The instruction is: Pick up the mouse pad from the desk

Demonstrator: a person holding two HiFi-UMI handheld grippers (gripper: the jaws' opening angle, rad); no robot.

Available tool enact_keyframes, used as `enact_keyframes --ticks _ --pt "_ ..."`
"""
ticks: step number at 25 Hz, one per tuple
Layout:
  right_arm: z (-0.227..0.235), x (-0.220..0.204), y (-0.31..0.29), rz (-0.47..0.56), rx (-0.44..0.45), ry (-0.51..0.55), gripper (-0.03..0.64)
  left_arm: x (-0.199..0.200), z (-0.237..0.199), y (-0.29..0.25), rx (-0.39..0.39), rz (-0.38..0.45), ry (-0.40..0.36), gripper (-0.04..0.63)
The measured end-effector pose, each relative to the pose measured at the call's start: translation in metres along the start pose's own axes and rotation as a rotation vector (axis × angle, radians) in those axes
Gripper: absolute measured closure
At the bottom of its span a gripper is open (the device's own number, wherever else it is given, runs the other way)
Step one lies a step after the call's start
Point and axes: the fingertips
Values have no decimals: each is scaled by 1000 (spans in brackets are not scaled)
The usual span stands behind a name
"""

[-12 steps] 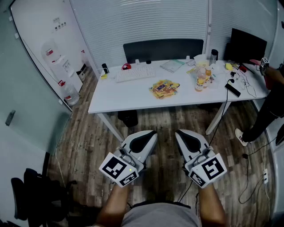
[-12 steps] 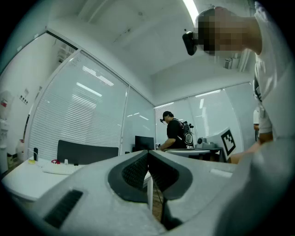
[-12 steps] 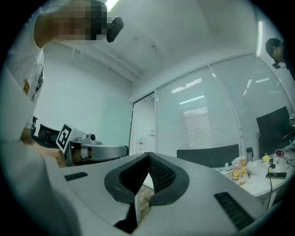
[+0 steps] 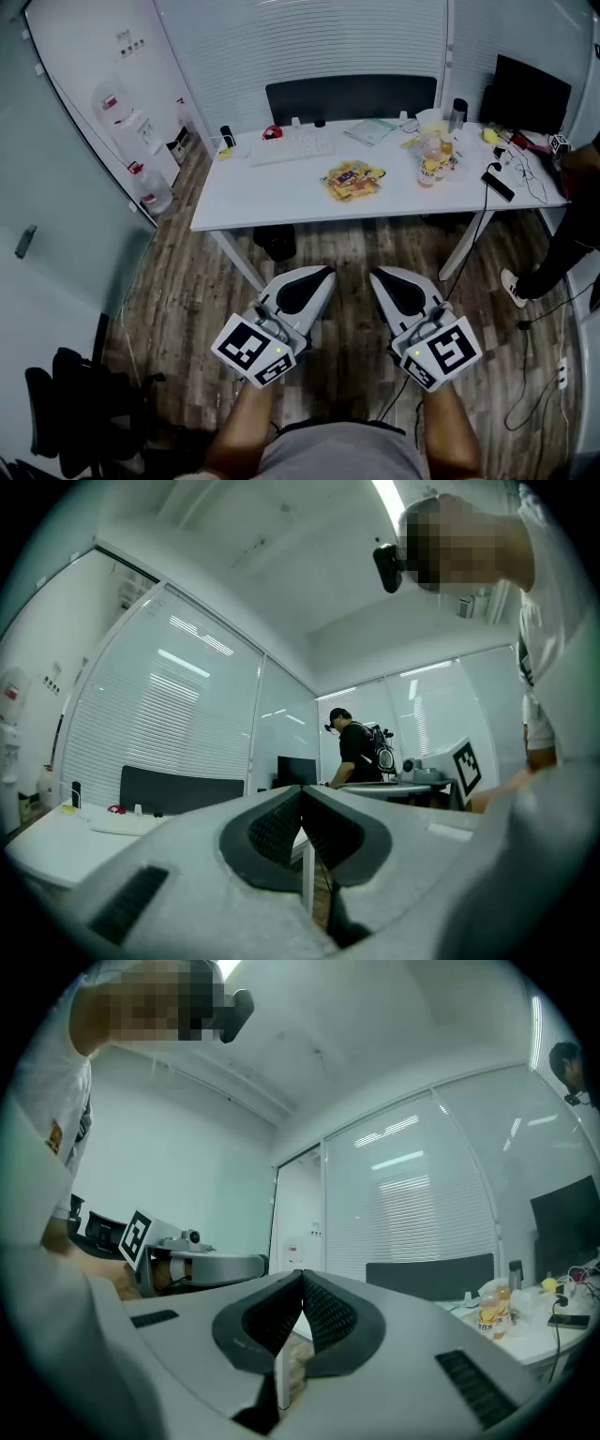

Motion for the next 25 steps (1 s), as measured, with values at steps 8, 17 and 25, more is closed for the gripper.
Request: enact_keyframes --ticks 8,17,25 --pt "17 -2 4 1 9 -11 604 -6 -7 -6 42 -14 -13 580" --pt "52 -5 18 -1 15 -31 604 -19 -3 -25 82 -41 -43 580" --pt "65 -13 29 -11 50 -51 604 -27 1 -27 130 -68 -66 580"
Point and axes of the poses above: the fingertips, and each gripper's own axes: y backward along the fingers, z to its right, x out of its top, and after that the axes turned 15 degrees about z, right-handed
